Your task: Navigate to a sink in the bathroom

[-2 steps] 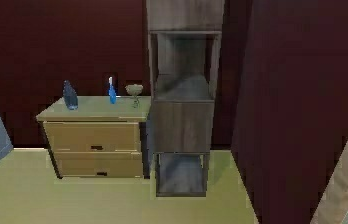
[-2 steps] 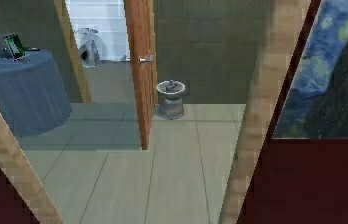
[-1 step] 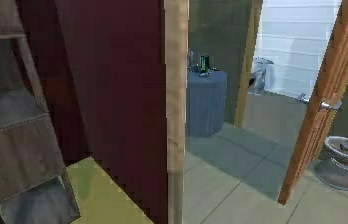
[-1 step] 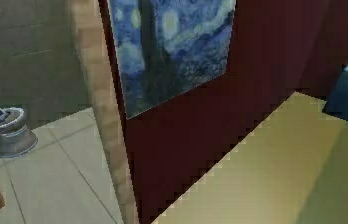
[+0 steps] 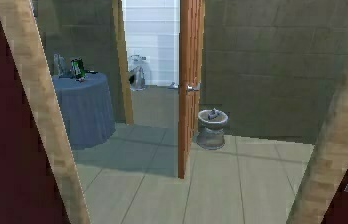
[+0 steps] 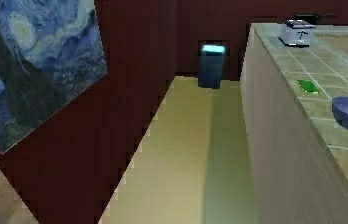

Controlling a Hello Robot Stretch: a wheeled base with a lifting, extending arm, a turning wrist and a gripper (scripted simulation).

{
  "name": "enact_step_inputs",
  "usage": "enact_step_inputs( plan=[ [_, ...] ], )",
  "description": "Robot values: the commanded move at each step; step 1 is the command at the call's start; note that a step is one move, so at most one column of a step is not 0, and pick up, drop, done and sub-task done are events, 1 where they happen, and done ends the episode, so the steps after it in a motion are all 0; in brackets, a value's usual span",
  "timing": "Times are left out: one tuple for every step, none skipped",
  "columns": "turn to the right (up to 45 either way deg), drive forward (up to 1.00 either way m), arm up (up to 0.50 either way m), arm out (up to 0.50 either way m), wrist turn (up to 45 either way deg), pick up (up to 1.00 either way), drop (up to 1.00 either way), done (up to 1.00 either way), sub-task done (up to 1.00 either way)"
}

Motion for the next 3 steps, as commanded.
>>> enact_step_inputs(
  plan=[
    [0.0, 0.75, 0.00, 0.00, 0.0, 0.00, 0.00, 0.00, 0.00],
    [-36.0, 0.00, 0.00, 0.00, 0.0, 0.00, 0.00, 0.00, 0.00],
    [0.0, 0.95, 0.00, 0.00, 0.0, 0.00, 0.00, 0.00, 0.00]
  ],
)
